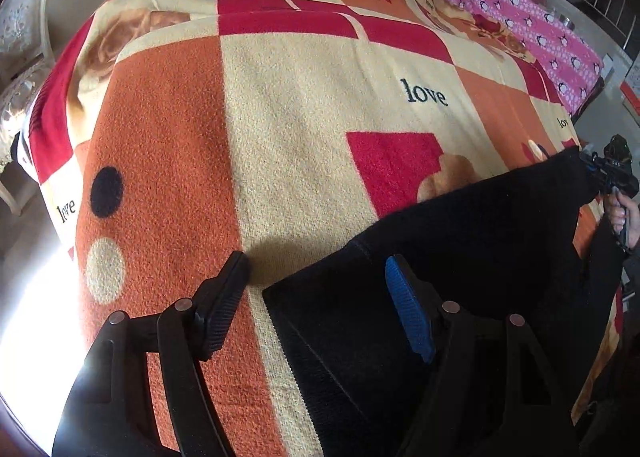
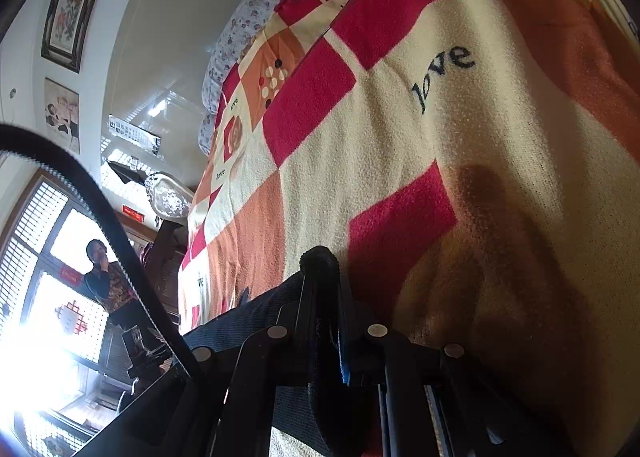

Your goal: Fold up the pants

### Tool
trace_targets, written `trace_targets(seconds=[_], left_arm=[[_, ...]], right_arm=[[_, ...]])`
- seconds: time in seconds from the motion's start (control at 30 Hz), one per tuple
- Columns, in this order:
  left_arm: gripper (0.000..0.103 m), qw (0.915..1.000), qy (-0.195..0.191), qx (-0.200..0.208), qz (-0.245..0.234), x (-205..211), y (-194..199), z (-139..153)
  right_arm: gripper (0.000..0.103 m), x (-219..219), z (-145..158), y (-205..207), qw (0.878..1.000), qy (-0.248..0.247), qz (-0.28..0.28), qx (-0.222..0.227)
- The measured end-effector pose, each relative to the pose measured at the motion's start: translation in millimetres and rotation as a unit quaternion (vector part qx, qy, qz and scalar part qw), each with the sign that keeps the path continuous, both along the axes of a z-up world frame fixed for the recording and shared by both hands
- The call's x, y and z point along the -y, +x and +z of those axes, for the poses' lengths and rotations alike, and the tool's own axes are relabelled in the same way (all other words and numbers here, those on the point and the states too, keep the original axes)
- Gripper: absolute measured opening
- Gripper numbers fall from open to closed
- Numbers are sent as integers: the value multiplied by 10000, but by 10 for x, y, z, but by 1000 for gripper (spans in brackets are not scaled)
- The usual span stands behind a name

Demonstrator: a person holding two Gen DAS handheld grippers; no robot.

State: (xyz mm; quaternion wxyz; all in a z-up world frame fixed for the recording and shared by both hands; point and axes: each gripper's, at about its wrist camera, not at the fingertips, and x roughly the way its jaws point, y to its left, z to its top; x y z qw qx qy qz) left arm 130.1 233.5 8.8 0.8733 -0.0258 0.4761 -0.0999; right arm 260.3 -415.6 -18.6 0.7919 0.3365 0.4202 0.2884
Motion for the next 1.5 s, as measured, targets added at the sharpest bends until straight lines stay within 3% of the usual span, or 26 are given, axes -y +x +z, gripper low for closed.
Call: trace_targets(seconds=[0.07,0.1,0.17,0.37,0.57,0.87,1.03,1.23,1.33,1.4,1.43,1.5], left_arm=[[39,9998,-45,43,-200,62,-66,26],[34,9997,-72,54,-232,77,-93,43],[15,9994,83,167,-278,95,-157,108],[13,9988,180,82,-453,128,-232,170],[13,9988,443,-132,-127,202,-108,61],[8,9909,1239,519,113,435,-253,324],[7,9865,1266,989,317,452,-355,664],[7,9843,1409,1014,318,526,-406,726],[7,9844,1372,1030,382,526,-423,737],[7,9840,1389,1036,422,524,-431,740],[7,9837,1396,1043,442,525,-438,742],[7,9833,1402,1058,477,520,-447,744]], right_arm=[[7,-1,3,-3,10000,-6,-5,4],[7,3,3,-3,10000,1,-3,5],[7,8,-3,-2,10000,8,-7,3],[7,9,-11,3,10000,6,-10,0],[7,7,-10,2,10000,-1,-11,0],[7,-5,-13,33,9999,-66,-40,-143],[21,-136,89,176,9967,-461,392,-550],[22,-214,328,375,9878,-1421,585,-271],[22,-338,315,468,9768,-1890,952,-331],[22,-458,317,480,9625,-2425,1203,-183],[22,-493,324,480,9588,-2536,1276,-134],[6,-564,365,450,9492,-2823,1390,71]])
